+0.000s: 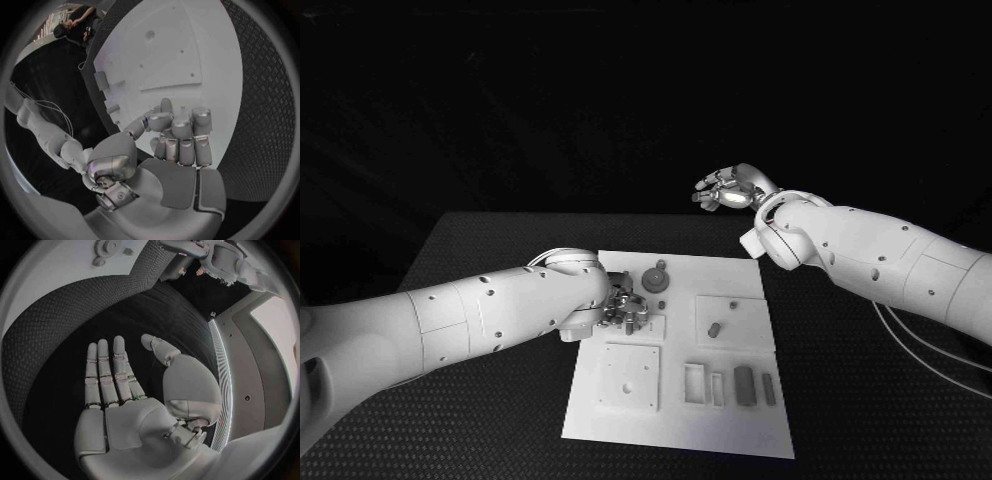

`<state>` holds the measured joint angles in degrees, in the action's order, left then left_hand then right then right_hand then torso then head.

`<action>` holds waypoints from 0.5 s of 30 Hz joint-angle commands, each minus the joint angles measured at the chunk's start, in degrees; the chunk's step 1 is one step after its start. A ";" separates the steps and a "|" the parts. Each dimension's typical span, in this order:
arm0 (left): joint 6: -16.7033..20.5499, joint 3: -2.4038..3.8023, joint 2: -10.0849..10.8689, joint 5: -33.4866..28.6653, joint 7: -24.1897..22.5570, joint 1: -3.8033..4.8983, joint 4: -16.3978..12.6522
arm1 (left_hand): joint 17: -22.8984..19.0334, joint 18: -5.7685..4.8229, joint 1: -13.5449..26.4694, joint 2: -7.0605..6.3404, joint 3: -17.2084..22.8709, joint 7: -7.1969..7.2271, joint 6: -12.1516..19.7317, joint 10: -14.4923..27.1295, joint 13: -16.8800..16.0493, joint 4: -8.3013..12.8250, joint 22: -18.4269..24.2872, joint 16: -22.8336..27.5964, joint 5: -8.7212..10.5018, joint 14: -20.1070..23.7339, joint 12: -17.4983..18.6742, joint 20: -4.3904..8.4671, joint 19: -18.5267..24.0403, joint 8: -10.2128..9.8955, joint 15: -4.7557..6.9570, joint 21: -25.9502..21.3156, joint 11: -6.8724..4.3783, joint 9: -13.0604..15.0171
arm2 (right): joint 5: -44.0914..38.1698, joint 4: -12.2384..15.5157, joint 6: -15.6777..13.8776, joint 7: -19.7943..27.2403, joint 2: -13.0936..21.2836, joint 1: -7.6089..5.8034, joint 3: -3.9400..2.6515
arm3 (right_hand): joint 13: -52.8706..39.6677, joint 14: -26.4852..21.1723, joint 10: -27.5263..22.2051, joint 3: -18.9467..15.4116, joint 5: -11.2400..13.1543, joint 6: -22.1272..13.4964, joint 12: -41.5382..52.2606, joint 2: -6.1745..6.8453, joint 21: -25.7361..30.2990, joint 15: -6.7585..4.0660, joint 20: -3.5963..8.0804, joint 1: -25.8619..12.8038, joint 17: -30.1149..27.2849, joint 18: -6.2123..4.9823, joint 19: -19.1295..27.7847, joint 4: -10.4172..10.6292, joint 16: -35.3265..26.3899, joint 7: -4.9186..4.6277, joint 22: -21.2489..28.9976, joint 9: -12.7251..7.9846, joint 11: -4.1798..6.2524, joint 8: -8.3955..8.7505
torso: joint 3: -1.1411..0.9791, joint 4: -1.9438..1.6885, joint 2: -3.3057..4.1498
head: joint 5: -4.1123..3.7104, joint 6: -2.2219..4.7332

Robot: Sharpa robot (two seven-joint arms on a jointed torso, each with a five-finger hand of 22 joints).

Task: Assemble the parts on the task board

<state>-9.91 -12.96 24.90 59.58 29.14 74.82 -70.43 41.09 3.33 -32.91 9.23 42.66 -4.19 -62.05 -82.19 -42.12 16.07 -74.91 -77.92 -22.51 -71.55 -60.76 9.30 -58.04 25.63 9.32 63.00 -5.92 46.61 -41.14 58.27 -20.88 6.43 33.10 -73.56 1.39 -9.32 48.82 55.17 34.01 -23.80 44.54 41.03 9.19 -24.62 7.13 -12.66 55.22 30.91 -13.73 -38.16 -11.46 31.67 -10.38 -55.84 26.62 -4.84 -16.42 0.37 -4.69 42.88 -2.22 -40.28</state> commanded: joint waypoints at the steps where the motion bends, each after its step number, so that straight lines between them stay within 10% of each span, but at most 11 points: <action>1: -1.96 -0.34 -0.20 -0.98 0.40 -0.56 -0.15 | -0.17 1.00 0.93 0.43 1.23 6.02 -9.40 2.09 0.15 -1.28 -0.83 -0.37 3.33 -1.31 -0.28 5.71 0.07 -0.17 2.29 -0.33 -2.10 -0.16 | 0.01 -0.01 0.70 0.32 -0.03 0.01 -0.01 | 0.07 -0.24 -10.93 -0.36 -0.26 1.17 0.23 -0.17 0.30 0.34 -0.11 0.17 0.08 -0.07 0.24 -0.01 -0.21 -0.90 -0.10 -0.08 -4.41 -0.13 | 0.01 0.01 0.01 | -0.04 0.03; 7: -1.75 -0.34 -0.02 -0.56 0.56 -0.56 0.01 | -0.47 1.19 2.05 -3.11 0.56 6.06 -9.30 2.11 0.41 -4.06 -0.84 -0.48 14.15 -1.18 -0.41 5.87 0.00 -0.08 2.54 -0.48 -2.09 -0.34 | 0.01 0.02 0.76 0.31 0.00 0.03 0.00 | 0.11 -0.26 -10.94 -0.39 -0.28 1.15 0.24 -0.13 0.33 0.35 -0.12 0.16 0.10 -0.07 0.26 -0.03 -0.24 -0.91 -0.12 -0.10 -4.41 -0.13 | 0.02 0.02 -0.01 | -0.07 0.00; 15: -1.31 -0.32 0.06 0.14 0.60 -0.57 0.30 | -0.73 1.51 3.44 -8.04 -4.66 6.10 -8.93 2.27 0.65 -4.81 -0.82 -0.58 19.52 -0.91 -0.43 6.08 0.19 0.10 3.01 -0.69 -2.20 -0.30 | 0.01 0.08 0.72 0.32 0.08 0.06 0.00 | 0.18 -0.30 -10.97 -0.42 -0.30 1.12 0.25 -0.11 0.38 0.38 -0.13 0.15 0.11 -0.06 0.30 -0.04 -0.29 -0.92 -0.15 -0.14 -4.42 -0.12 | 0.07 -0.04 0.00 | -0.21 0.00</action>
<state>-10.23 -13.27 25.07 59.56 29.48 74.32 -70.06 40.41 4.47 -29.64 1.86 38.28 1.98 -71.02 -79.86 -41.55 11.39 -74.91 -78.14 -3.26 -72.29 -61.02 9.30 -58.04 25.59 12.12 62.55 -7.69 46.31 -41.13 58.28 -20.84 6.43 33.18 -73.53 1.41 -9.21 48.61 55.17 34.01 -23.80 44.47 41.03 9.19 -24.62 7.34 -12.66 55.22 30.96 -13.73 -38.16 -11.46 31.67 -10.45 -55.90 26.57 -4.84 -16.42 0.41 -4.69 42.87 -2.42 -40.28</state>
